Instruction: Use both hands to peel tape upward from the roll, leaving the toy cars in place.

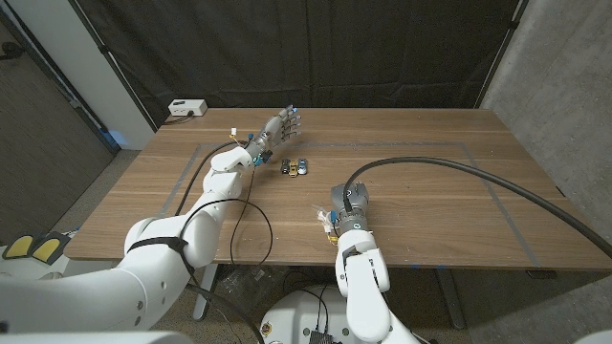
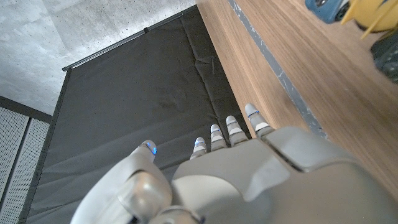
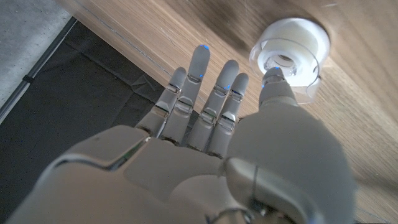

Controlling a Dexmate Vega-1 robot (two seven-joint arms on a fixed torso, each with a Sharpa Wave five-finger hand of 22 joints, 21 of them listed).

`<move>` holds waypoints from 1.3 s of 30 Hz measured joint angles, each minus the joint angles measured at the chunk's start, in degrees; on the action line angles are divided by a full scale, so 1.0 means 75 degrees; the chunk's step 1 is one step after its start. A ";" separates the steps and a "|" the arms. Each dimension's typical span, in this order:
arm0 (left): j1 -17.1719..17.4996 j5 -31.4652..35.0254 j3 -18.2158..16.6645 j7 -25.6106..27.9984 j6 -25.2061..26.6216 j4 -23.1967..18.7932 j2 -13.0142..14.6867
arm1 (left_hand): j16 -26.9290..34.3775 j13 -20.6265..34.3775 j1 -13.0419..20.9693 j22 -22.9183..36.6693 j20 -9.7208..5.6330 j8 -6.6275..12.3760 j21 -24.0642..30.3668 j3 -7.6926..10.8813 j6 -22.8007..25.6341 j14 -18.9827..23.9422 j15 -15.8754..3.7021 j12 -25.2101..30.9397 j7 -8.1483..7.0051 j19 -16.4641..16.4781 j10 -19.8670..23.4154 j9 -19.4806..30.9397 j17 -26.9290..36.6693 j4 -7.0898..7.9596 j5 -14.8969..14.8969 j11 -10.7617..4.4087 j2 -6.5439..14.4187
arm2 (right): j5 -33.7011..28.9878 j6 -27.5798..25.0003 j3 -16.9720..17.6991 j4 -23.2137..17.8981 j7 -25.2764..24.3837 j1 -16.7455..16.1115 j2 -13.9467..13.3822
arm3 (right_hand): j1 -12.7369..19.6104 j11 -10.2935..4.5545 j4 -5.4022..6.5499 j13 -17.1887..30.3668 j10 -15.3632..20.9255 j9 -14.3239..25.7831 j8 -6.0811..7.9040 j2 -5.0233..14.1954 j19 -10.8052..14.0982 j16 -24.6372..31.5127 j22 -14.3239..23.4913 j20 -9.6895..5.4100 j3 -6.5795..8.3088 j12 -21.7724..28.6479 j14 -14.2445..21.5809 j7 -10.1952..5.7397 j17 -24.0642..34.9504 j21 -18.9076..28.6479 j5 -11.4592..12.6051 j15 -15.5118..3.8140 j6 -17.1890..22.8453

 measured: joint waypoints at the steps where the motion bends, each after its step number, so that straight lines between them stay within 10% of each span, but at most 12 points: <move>1: -0.0001 0.0000 -0.0006 0.0000 0.0000 0.0002 -0.0001 | 0.0000 0.0000 0.0000 0.0000 0.0000 0.0000 -0.0015 0.0000 0.0000 0.0000 0.0000 0.0000 0.0000 0.0000 0.0000 0.0000 0.0000 0.0000 0.0000 0.0000 0.0000 | 0.0000 0.0025 0.0000 0.0000 0.0023 0.0000 0.0000 | 0.0002 0.0001 0.0019 -0.0034 0.0055 -0.0015 0.0000 0.0003 0.0016 0.0000 0.0006 -0.0016 -0.0020 0.0000 0.0003 0.0000 0.0013 0.0010 0.0000 -0.0002 0.0055; 19: 0.0056 0.0072 -0.0204 -0.0043 -0.0040 -0.0118 -0.0021 | 0.0000 0.0000 0.0000 0.0000 -0.0001 0.0000 -0.0029 -0.0032 0.0000 0.0000 0.0000 0.0000 0.0000 -0.0001 0.0000 0.0000 -0.0001 0.0033 0.0000 0.0000 0.0001 | -0.0205 0.0604 0.0149 -0.0025 0.1707 0.0387 -0.0014 | -0.0040 -0.0041 0.0135 -0.0528 -0.0084 -0.0242 -0.0433 0.0191 -0.0196 -0.0543 0.0182 0.0000 -0.0134 -0.0527 -0.0061 0.0066 -0.0372 0.0289 -0.0172 -0.0008 -0.0187; 31: 0.0109 0.0065 -0.0220 -0.0043 -0.0034 -0.0188 -0.0019 | 0.0000 0.0000 0.0001 0.0000 -0.0001 0.0000 -0.0058 -0.0065 -0.0001 -0.0001 0.0000 0.0000 0.0001 -0.0001 0.0000 0.0000 -0.0002 -0.0001 0.0000 0.0000 0.0001 | -0.0268 0.0742 0.0176 0.0010 0.2226 0.0561 -0.0045 | 0.1006 -0.0073 -0.0261 -0.0539 0.0745 -0.0252 -0.0430 0.0753 -0.0281 -0.0303 0.0450 0.0001 0.0174 -0.0478 0.0677 0.0228 -0.0406 0.0914 -0.0423 -0.0208 0.0205; 39: 0.0197 0.0021 -0.0214 -0.0051 0.0027 -0.0354 -0.0033 | 0.0000 0.0000 0.0001 0.0000 -0.0001 0.0000 -0.0058 -0.0064 -0.0001 -0.0001 0.0000 0.0000 0.0001 -0.0001 0.0000 0.0000 -0.0002 -0.0001 0.0000 0.0000 0.0001 | -0.0310 0.0719 0.0200 0.0068 0.2230 0.0605 -0.0095 | 0.1499 -0.0071 -0.0239 -0.0553 0.0905 -0.0247 -0.0448 0.0955 -0.0291 -0.0303 0.0669 -0.0013 0.0240 -0.0615 0.0959 0.0413 -0.0670 0.1381 -0.0539 -0.0328 0.0384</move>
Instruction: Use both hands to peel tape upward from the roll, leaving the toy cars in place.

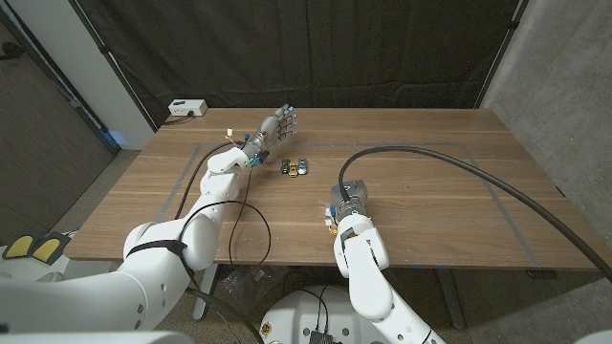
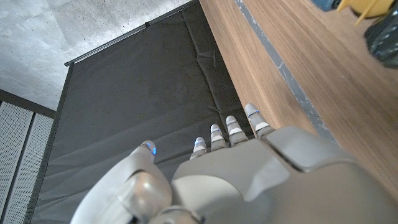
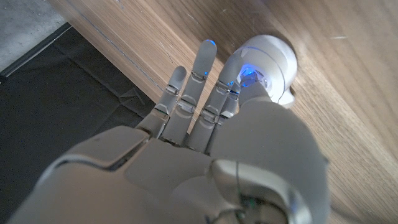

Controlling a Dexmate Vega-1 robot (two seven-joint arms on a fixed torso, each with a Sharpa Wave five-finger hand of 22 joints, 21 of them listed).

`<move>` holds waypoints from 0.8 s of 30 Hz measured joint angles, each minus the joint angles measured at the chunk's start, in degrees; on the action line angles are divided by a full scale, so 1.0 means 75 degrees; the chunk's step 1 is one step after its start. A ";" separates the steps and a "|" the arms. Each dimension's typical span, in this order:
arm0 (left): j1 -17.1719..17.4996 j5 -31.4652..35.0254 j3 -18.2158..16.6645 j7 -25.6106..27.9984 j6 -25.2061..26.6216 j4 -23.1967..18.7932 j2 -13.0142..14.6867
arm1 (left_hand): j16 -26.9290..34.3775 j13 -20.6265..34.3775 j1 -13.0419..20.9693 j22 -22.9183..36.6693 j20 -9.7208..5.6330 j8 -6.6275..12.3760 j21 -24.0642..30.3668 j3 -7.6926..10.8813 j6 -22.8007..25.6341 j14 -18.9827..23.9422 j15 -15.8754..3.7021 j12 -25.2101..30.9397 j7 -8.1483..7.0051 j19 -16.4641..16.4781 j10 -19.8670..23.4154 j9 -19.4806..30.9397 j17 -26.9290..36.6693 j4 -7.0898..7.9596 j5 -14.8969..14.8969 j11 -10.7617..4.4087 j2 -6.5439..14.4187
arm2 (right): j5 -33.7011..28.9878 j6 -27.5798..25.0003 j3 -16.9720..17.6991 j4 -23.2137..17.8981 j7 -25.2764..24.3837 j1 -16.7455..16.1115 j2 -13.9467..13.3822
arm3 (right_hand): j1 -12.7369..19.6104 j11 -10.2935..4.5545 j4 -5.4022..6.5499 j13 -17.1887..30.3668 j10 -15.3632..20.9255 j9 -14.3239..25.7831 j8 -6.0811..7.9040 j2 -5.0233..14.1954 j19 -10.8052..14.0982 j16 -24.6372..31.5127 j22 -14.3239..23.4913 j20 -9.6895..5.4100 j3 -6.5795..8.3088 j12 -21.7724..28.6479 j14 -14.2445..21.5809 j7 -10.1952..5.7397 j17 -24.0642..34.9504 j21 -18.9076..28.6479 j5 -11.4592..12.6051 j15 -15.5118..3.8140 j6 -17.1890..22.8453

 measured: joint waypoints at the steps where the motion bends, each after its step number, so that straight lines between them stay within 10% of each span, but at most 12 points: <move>1: 0.0020 -0.0025 0.0006 -0.0008 0.0025 -0.0037 -0.0003 | 0.0000 0.0000 0.0000 0.0000 0.0000 0.0000 0.0000 0.0000 0.0000 0.0000 0.0000 0.0000 0.0000 0.0000 0.0000 0.0000 0.0000 0.0000 0.0000 0.0000 0.0000 | 0.0009 -0.0032 0.0006 0.0013 -0.0051 0.0001 -0.0007 | 0.0009 0.0001 -0.0007 0.0017 0.0000 0.0000 0.0000 0.0009 0.0000 0.0000 0.0026 0.0000 0.0013 0.0000 0.0023 0.0023 -0.0025 0.0046 0.0000 0.0010 0.0023; 24: 0.0279 -0.0301 0.0240 -0.0175 0.0317 -0.0549 -0.0011 | 0.0000 0.0000 0.0050 0.0000 0.0000 0.0088 -0.0069 0.0001 0.0282 0.0061 0.0005 0.0046 0.0059 0.0000 0.0239 0.0000 -0.0019 -0.0148 0.0000 -0.0014 -0.0043 | 0.0741 -0.1449 0.0107 0.0924 -0.3110 0.0002 -0.0006 | 0.0142 0.0023 0.0144 0.0182 0.0166 -0.0001 0.0027 -0.0021 -0.0143 0.0000 0.0362 0.0005 -0.0039 -0.0333 0.0342 0.0046 0.0265 0.0786 0.0023 -0.0098 0.0046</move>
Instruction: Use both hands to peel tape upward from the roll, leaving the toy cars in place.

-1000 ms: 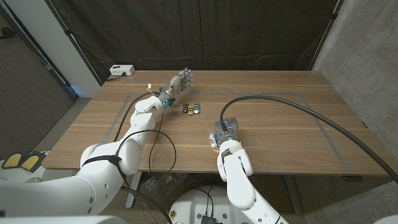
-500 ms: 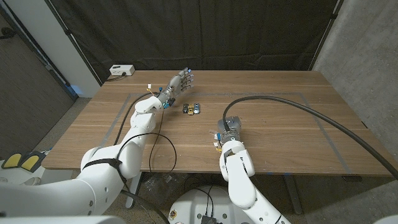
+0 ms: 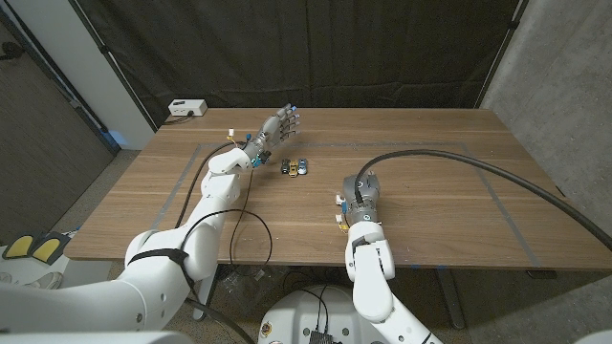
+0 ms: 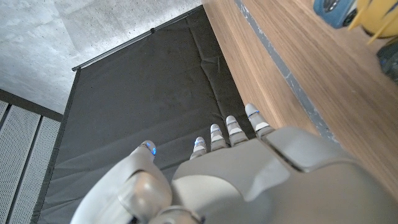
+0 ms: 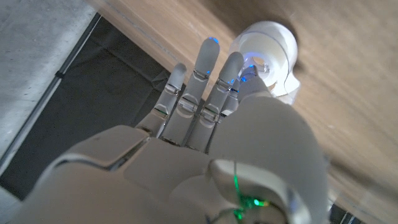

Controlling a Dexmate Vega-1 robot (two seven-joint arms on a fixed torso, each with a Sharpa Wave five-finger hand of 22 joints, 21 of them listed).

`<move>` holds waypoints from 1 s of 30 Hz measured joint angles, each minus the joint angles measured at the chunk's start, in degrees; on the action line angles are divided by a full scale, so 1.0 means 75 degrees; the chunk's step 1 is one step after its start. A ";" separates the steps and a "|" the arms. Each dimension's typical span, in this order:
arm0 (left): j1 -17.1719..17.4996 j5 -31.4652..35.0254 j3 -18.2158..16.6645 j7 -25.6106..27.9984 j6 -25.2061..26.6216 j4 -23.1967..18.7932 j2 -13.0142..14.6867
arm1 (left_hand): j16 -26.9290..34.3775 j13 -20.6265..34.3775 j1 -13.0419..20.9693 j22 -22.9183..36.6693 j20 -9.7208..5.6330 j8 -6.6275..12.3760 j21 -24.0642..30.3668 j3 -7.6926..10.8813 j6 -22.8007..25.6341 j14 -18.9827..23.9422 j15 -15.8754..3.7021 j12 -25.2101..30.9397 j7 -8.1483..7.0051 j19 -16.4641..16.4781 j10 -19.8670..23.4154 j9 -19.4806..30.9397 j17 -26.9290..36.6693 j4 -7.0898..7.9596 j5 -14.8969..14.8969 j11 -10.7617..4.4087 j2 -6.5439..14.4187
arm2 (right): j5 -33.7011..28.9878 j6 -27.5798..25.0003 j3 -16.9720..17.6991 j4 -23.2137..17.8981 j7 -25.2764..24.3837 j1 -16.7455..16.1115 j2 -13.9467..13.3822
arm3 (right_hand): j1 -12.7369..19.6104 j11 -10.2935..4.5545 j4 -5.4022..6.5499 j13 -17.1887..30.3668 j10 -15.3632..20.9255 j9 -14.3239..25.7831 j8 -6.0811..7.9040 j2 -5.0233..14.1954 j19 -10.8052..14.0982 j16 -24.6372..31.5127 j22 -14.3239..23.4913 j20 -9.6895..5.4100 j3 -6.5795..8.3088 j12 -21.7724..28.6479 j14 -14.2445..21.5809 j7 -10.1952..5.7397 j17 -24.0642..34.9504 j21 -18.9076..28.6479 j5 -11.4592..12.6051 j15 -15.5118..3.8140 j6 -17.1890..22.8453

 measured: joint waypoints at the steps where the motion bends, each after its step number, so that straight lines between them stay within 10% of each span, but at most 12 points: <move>1: 0.0000 -0.0009 0.0000 -0.0014 0.0013 0.0000 0.0000 | 0.0000 0.0000 0.0170 0.0000 0.0000 0.0005 -0.0013 0.0044 0.0060 0.0024 0.0024 0.0007 0.0026 0.0000 0.0035 0.0000 0.0000 -0.0054 0.0000 0.0016 -0.0004 | 0.0000 0.0000 -0.0003 0.0027 0.0000 0.0005 0.0005 | 0.0000 -0.0011 0.0009 0.0024 0.0011 0.0000 0.0001 0.0000 -0.0012 0.0000 0.0006 0.0011 -0.0009 -0.0006 0.0000 -0.0005 0.0036 0.0053 0.0040 0.0000 -0.0005; 2: 0.0021 -0.0043 0.0058 -0.0071 0.0060 -0.0102 0.0013 | 0.0000 0.0000 0.0305 0.0000 0.0000 0.0025 -0.0042 0.0066 0.0135 0.0054 -0.0003 0.0007 0.0028 0.0000 0.0079 0.0000 -0.0017 -0.0136 0.0000 0.0001 -0.0002 | 0.0341 -0.0384 -0.0010 0.0083 -0.1054 0.0021 0.0012 | 0.0000 -0.0023 0.0009 0.0043 0.0025 0.0000 0.0018 0.0000 -0.0024 0.0000 0.0027 0.0019 -0.0009 -0.0029 0.0000 -0.0023 0.0069 0.0094 0.0043 0.0000 -0.0023; 11: 0.0050 -0.0160 0.0178 -0.0306 0.0186 -0.0313 0.0064 | 0.0000 0.0000 0.1128 0.0000 0.0083 0.0148 -0.0101 0.0318 0.0656 0.0241 -0.0031 0.0065 0.0250 0.0083 0.0420 0.0000 -0.0035 -0.0744 -0.0170 -0.0034 -0.0051 | 0.1218 -0.1095 -0.0083 0.0450 -0.3477 0.0157 0.0028 | -0.0002 -0.0025 0.0040 0.0150 0.0026 0.0000 0.0054 -0.0002 -0.0116 0.0000 0.0070 0.0008 -0.0041 -0.0088 0.0000 -0.0067 0.0228 0.0260 0.0043 0.0000 -0.0067; 30: -0.0170 -0.0495 0.0702 -0.1333 -0.0207 -0.0456 0.0375 | 0.0166 0.0146 0.2825 0.0039 0.0276 0.0397 -0.0307 0.0569 0.1989 0.0818 -0.0397 0.0221 0.0402 0.0191 0.1129 0.0075 0.0129 -0.1922 -0.0345 -0.0219 -0.0583 | 0.2204 -0.1850 -0.0284 0.0849 -0.5055 0.0602 -0.0155 | 0.0013 -0.0012 0.0092 0.0332 0.0095 0.0001 0.0052 -0.0020 -0.0281 0.0000 0.0106 0.0008 -0.0094 -0.0146 -0.0001 -0.0083 0.0440 0.0490 0.0042 0.0001 -0.0083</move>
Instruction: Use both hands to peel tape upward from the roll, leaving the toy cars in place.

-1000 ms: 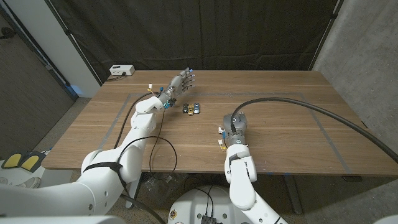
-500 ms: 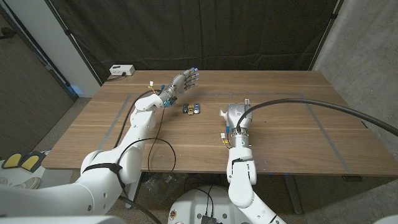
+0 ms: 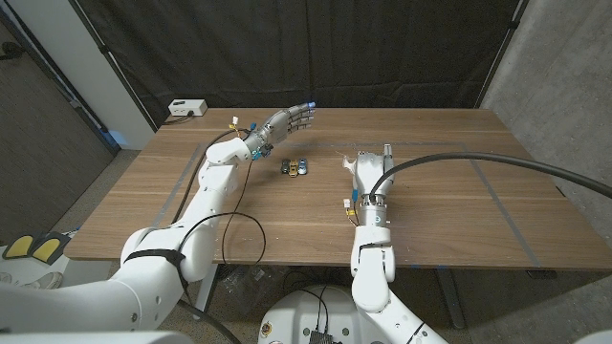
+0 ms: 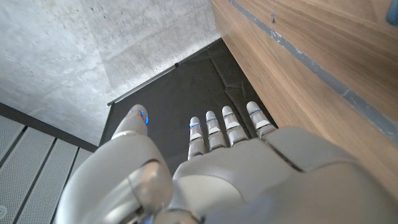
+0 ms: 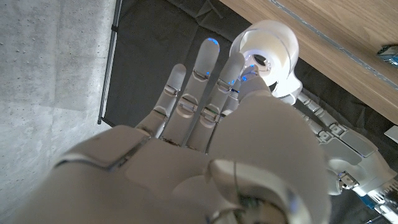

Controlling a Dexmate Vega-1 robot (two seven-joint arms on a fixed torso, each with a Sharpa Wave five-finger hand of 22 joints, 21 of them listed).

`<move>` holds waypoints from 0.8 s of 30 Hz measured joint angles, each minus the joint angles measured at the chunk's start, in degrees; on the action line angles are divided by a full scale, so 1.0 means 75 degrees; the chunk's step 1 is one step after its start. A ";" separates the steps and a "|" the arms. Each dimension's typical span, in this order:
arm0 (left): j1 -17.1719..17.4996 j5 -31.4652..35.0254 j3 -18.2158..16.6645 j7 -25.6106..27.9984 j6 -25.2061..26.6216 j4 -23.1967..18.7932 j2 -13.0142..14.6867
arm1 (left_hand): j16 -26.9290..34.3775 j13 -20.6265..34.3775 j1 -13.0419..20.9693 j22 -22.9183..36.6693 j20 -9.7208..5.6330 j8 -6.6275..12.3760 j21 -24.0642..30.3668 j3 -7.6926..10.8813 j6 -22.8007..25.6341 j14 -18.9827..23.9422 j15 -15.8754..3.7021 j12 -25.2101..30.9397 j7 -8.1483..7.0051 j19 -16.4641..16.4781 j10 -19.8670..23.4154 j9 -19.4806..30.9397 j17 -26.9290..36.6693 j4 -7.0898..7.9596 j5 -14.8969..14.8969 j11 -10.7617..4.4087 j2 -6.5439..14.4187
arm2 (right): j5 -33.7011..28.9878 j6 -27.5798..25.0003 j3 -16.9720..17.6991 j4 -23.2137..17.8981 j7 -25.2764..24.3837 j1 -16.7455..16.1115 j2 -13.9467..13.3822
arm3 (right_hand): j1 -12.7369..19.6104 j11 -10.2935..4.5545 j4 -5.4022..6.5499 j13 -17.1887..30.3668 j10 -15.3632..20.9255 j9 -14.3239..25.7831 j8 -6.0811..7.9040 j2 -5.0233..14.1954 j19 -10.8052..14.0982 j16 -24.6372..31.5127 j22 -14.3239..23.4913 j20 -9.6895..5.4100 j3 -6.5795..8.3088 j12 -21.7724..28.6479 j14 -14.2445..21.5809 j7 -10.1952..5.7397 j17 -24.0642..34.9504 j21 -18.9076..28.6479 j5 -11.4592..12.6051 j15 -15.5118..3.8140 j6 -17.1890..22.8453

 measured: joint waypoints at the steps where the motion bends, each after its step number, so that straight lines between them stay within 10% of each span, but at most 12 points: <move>1: -0.0017 -0.0021 0.0005 -0.0103 -0.0047 0.0023 0.0006 | -0.0024 0.0019 0.0132 0.0000 0.0000 -0.0013 -0.0016 0.0016 0.0009 -0.0056 0.0029 -0.0002 -0.0009 0.0000 -0.0051 0.0000 0.0015 -0.0058 0.0041 -0.0013 -0.0038 | 0.0009 -0.0007 -0.0008 0.0012 0.0000 0.0030 -0.0011 | -0.0002 -0.0012 0.0000 0.0015 0.0012 0.0000 0.0000 0.0002 0.0000 0.0000 0.0000 0.0000 0.0000 0.0000 0.0000 0.0000 0.0001 0.0027 0.0000 0.0000 0.0000; 15: -0.0610 0.0108 0.0208 -0.1235 -0.0793 0.0700 0.0335 | -0.0227 0.0142 0.2433 -0.0001 0.0053 -0.0225 -0.0104 0.0681 -0.0117 -0.0923 0.0060 -0.0178 -0.0928 0.0195 -0.0705 0.0071 0.0019 -0.0356 0.0137 -0.0054 0.0333 | 0.0095 -0.0192 -0.0037 -0.0180 0.1428 0.0385 -0.0144 | -0.0004 0.0006 0.0000 0.0153 0.0030 0.0000 0.0032 0.0003 0.0001 0.0000 -0.0001 0.0000 0.0000 -0.0054 0.0000 0.0031 0.0142 0.0235 0.0000 0.0000 0.0032; 24: -0.0638 0.0497 0.0666 -0.1487 -0.1072 0.0178 0.0697 | -0.0311 0.0141 0.2847 -0.0001 -0.0131 -0.0254 -0.0134 0.0690 -0.0038 -0.1295 0.0123 -0.0237 -0.1030 0.0175 -0.0989 0.0070 -0.0047 -0.0365 0.0022 -0.0063 0.0135 | 0.0065 -0.0147 0.0047 -0.0465 0.2161 0.0509 -0.0142 | -0.0002 0.0016 0.0000 0.0206 0.0124 0.0000 0.0030 0.0003 0.0002 0.0000 -0.0021 0.0000 0.0000 -0.0114 0.0000 0.0086 0.0283 0.0409 0.0000 0.0000 0.0089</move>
